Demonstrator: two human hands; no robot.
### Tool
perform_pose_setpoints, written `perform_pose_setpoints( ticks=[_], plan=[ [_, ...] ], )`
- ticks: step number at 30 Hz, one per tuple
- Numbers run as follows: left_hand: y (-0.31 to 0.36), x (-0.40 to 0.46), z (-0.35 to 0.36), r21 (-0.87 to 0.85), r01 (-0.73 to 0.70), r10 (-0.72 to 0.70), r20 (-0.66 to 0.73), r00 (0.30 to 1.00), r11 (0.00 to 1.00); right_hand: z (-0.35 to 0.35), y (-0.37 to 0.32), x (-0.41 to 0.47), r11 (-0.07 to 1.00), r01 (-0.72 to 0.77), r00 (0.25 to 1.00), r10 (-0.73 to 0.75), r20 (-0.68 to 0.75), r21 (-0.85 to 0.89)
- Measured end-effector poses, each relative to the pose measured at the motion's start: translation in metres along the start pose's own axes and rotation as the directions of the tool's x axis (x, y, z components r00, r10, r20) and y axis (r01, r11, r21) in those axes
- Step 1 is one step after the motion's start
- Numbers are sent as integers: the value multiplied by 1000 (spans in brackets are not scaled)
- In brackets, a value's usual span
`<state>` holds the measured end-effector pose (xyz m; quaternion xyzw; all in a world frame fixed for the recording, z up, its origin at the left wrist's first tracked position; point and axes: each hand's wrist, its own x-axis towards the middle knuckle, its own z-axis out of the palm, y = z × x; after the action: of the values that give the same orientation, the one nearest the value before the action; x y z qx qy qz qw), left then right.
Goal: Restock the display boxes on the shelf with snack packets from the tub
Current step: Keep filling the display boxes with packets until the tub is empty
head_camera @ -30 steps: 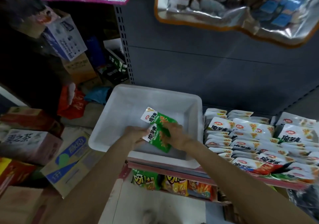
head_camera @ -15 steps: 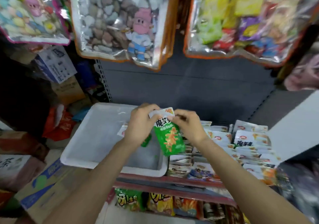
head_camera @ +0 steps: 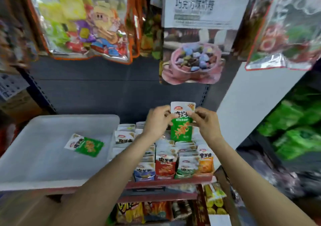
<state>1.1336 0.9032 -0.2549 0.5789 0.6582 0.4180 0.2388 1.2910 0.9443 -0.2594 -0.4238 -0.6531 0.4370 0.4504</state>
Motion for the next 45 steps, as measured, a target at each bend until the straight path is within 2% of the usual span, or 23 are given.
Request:
perform_pose_setpoints(
  ticks=[11,14,16,19,21,23,27,30,33,38,41,45],
  plan=[
    [-10,-1,35,39,72,-68,-89,994,997,-12,33,9,995,-95,994,93,54,28],
    [-20,1,40,154,140,-145,18,989,978,-19,47,12,972,-110,985,134,107,-206],
    [-25,-2,44,223,148,-168,73,983,964,-21,54,10,924,-75,990,115,85,-376],
    [-24,-5,48,189,124,-126,-3,992,974,-21,51,6,897,-23,998,44,37,-441],
    [-22,-4,48,182,106,-96,-60,994,978,-21,49,6,881,10,997,26,70,-474],
    [-22,-3,48,226,116,-111,-37,993,967,-22,51,6,842,24,992,46,117,-539],
    [-30,-5,54,394,160,-191,40,981,905,-19,59,1,688,48,976,121,181,-724],
    [-33,-8,58,502,147,-211,73,975,852,-13,61,-3,612,58,964,170,202,-789],
    [-33,-11,59,513,132,-194,69,979,848,-9,59,-4,612,54,965,172,199,-789],
    [-32,-20,38,385,87,-85,-22,996,919,0,42,-7,728,73,984,60,170,-682],
    [-37,-32,11,346,64,-23,-120,993,936,23,24,-10,732,185,966,-11,260,-656],
    [-63,-54,-37,260,74,-6,-254,967,963,82,0,-16,751,345,896,-84,437,-563]
  ],
)
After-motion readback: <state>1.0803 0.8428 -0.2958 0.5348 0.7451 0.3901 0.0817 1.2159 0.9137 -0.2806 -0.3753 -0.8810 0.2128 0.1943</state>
